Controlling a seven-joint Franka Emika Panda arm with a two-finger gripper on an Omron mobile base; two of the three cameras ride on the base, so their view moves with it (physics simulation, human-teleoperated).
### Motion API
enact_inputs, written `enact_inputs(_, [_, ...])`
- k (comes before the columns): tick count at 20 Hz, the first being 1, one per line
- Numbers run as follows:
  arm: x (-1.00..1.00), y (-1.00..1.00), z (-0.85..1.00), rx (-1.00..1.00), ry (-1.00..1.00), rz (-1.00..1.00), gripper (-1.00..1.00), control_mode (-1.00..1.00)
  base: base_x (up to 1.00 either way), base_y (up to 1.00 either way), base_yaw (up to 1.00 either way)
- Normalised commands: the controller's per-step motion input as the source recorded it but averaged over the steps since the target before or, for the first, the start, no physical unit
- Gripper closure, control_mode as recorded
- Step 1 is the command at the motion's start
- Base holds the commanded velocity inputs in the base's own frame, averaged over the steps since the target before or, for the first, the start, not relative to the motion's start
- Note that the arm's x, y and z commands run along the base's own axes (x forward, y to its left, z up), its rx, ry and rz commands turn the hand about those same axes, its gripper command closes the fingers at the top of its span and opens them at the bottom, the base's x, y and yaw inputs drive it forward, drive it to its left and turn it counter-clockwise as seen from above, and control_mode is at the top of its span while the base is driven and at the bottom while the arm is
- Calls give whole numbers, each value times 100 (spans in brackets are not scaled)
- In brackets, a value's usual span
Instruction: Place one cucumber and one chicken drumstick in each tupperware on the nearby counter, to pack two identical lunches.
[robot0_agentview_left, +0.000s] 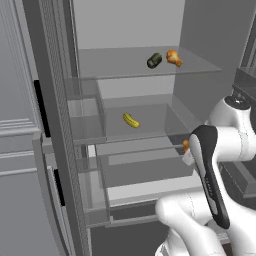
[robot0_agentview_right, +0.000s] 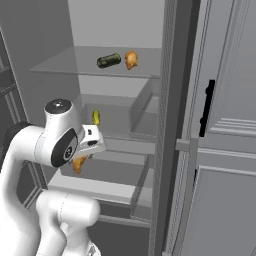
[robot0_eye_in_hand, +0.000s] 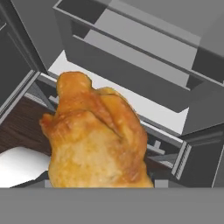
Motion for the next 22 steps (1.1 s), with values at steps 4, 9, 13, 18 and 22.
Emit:
enact_inputs(4, [0,0,0,0,0,0,100,100,-8,0,0])
enact_inputs(9, [0,0,0,0,0,0,100,100,-93,0,0])
enact_inputs(13, [0,0,0,0,0,0,100,100,-100,-8,0])
enact_inputs(18, [0,0,0,0,0,0,100,100,-100,-6,2])
enact_inputs(22, [0,0,0,0,0,0,100,100,-84,0,4])
